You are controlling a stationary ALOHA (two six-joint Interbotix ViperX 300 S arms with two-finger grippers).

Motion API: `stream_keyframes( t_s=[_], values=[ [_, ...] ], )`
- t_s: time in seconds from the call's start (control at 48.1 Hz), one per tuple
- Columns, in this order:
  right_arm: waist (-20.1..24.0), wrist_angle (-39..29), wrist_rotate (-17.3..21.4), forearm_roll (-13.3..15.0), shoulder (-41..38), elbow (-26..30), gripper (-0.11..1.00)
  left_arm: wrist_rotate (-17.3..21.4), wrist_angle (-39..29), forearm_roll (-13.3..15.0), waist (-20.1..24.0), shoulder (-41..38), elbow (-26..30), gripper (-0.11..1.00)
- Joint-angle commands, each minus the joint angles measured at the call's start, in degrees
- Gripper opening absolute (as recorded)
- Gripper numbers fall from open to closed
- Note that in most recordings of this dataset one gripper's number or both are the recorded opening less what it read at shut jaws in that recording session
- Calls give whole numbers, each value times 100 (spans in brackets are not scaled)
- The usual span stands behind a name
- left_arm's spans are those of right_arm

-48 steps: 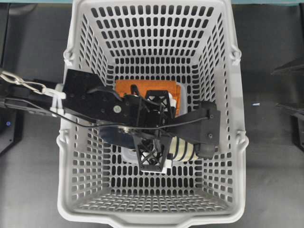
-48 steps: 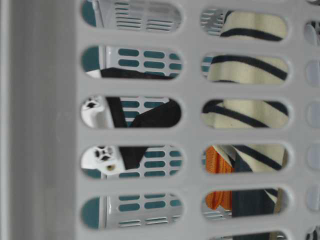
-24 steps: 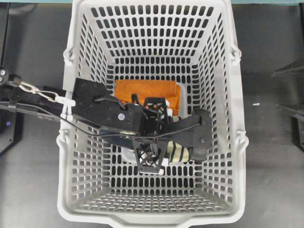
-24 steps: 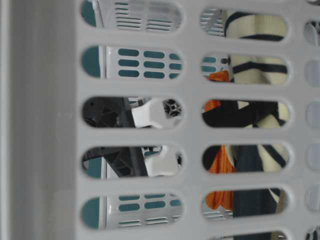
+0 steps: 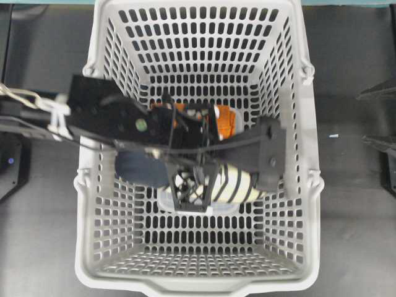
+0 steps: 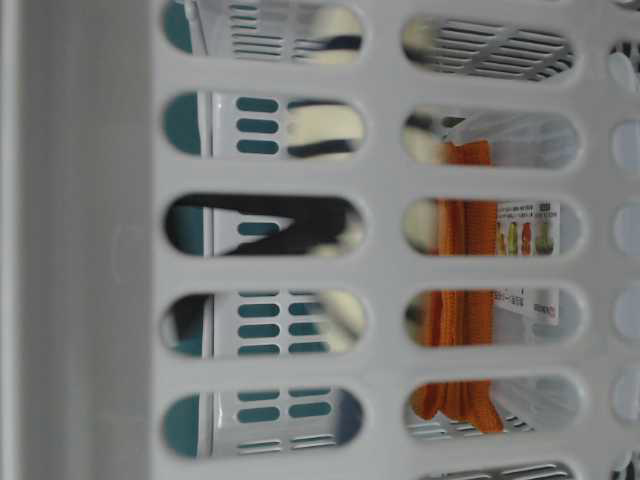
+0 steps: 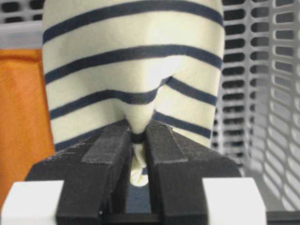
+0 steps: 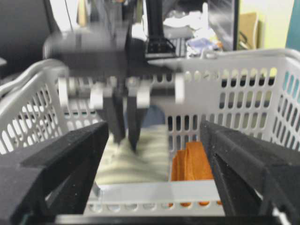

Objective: Pick up the slipper from the shopping basket with the left arm.

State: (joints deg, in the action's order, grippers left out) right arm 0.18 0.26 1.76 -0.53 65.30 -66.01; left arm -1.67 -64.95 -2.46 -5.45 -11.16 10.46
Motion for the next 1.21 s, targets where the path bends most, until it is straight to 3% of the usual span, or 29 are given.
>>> stream_keyframes(
  t_s=[0.0,0.229,0.686,1.186],
  values=[
    [-9,26,9,-18,-26,26,75,-18,-483,-18,44,167,633,7],
    [-9,26,9,-18,-18,9,75,-114,-1011,-18,141,26,1354,7],
    [-9,9,18,-44,18,0,75,-325,-1011,-18,158,0,1362,7],
    [-9,-35,18,-53,18,-9,75,-299,-1011,-18,132,-35,1354,7]
  ],
)
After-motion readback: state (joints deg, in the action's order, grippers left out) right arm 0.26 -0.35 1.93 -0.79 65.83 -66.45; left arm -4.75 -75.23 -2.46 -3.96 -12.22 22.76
